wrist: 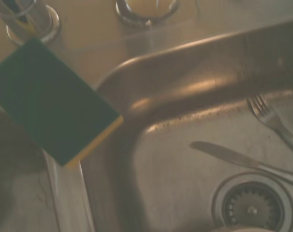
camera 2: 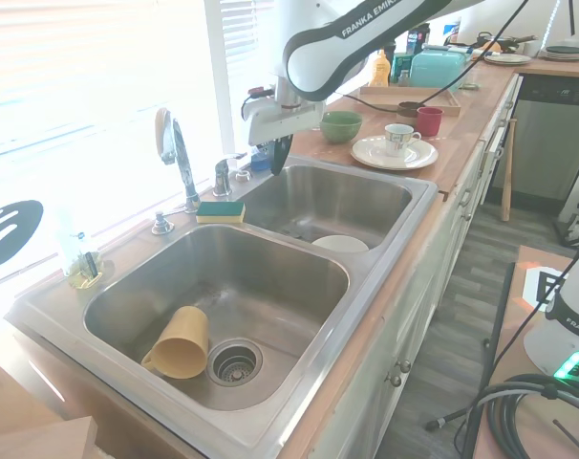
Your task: Turn off the faucet
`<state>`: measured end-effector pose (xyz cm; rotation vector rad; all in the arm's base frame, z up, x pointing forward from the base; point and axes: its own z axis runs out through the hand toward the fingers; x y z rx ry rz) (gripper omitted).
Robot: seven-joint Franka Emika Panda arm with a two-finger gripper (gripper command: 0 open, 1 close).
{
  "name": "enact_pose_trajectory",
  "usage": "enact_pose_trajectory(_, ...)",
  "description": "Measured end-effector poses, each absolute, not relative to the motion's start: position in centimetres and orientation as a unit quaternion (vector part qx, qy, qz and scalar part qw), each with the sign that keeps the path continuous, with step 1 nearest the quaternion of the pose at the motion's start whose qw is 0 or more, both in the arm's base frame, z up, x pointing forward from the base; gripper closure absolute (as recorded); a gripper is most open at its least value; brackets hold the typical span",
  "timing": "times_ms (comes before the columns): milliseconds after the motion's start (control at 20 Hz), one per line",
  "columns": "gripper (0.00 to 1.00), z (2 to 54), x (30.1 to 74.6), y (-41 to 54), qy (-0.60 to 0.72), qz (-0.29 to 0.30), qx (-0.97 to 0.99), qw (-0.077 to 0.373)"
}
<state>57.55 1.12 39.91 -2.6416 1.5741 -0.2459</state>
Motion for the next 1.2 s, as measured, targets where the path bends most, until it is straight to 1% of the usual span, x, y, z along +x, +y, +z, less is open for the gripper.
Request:
enact_pose_trajectory(250, 1.00, 38.0, 53.1, 1.7, 0.506, -0.049, -0.861, 0.014)
enact_pose_trajectory(700, 1.00, 38.3, 45.1, 2.0, 0.500, -0.035, -0.865, 0.014)
enact_pose_trajectory(950, 1.00, 38.5, 43.2, 1.6, 0.497, -0.036, -0.867, 0.018)
enact_pose_trajectory(1200, 1.00, 38.7, 42.9, 1.6, 0.491, -0.033, -0.870, 0.027)
